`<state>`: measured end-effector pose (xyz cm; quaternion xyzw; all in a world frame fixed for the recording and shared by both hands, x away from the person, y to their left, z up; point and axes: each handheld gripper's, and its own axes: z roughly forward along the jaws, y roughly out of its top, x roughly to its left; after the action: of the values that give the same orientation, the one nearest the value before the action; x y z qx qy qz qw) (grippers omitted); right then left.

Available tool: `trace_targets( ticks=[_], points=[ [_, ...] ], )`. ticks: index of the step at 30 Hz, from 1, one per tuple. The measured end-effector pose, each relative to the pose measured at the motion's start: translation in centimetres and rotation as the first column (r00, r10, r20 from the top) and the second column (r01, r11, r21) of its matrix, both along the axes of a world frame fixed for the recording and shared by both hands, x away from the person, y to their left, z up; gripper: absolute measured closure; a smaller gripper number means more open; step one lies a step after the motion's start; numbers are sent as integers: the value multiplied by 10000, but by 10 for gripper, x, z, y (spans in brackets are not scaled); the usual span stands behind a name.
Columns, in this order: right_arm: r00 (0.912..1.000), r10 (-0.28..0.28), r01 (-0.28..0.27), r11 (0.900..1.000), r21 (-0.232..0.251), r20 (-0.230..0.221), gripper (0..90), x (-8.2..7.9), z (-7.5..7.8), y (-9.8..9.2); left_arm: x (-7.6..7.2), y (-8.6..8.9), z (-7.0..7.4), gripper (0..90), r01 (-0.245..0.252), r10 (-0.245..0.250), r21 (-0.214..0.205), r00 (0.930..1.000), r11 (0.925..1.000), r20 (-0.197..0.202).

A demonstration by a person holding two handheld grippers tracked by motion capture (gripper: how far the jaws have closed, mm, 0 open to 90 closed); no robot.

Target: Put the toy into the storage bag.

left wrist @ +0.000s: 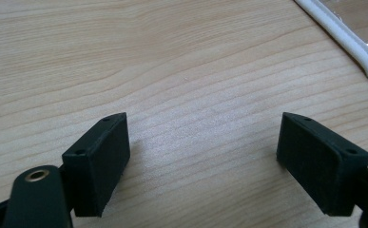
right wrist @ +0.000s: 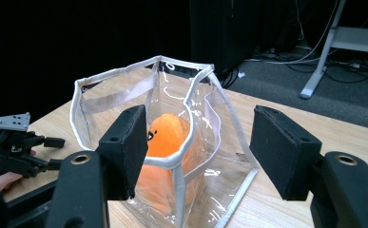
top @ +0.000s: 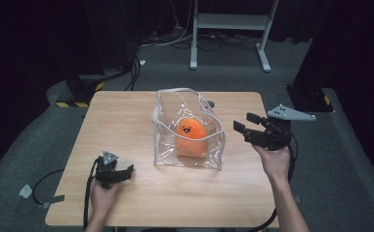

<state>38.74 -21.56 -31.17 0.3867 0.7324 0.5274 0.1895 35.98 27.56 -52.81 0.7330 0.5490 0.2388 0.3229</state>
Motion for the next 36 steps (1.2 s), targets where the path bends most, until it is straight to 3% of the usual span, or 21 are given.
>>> trace_targets(
  ticks=[16, 21, 36],
  points=[
    [9998, -198, 198, 9995, 243, 15, 373, -7, -7, -13, 0, 0, 0, 184, -25, 25, -31, 10000, 10000, 17],
    [9994, -325, 324, 9995, 25, 129, 370, -12, -8, -14, 0, 0, 0, 184, -26, 26, -31, 10000, 10000, 17],
    [9977, -663, 658, 9972, 346, 153, 365, -19, -18, -32, 0, 0, 0, 184, -7, 7, -3, 10000, 10000, 3]
  ],
)
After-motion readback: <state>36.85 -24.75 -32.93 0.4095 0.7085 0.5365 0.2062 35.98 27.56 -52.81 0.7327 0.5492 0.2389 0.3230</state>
